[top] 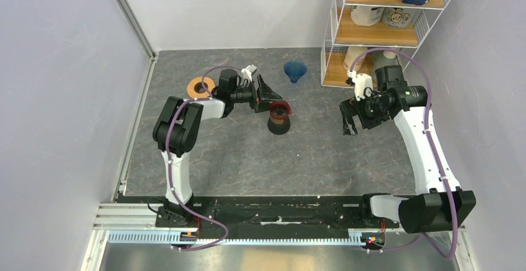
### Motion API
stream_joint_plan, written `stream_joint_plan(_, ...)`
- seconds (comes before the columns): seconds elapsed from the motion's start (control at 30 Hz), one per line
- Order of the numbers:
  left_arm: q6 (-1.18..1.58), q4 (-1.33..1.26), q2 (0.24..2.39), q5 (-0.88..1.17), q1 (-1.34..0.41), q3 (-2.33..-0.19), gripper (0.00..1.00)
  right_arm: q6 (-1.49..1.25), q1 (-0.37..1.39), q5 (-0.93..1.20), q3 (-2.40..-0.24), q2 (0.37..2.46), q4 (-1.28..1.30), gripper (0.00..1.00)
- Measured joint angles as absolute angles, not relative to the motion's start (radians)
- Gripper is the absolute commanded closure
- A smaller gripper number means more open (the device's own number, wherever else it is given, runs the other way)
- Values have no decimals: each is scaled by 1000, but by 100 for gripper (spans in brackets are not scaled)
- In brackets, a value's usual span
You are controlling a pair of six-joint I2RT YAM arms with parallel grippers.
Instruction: Place the coffee filter in the dripper
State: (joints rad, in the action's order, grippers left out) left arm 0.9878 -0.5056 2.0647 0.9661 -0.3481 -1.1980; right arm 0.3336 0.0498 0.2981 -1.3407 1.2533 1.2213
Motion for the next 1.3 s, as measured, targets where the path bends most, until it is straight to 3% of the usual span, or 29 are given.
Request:
stream_joint_plan(0.9,1011,-548,1887,934,-527,-976,3,352,50,344,-1272,1171,1236,1)
stream_joint_plan(1.3,984,-479,1876,887,-508,-958,2,353,50,379,-1251,1153,1235,1)
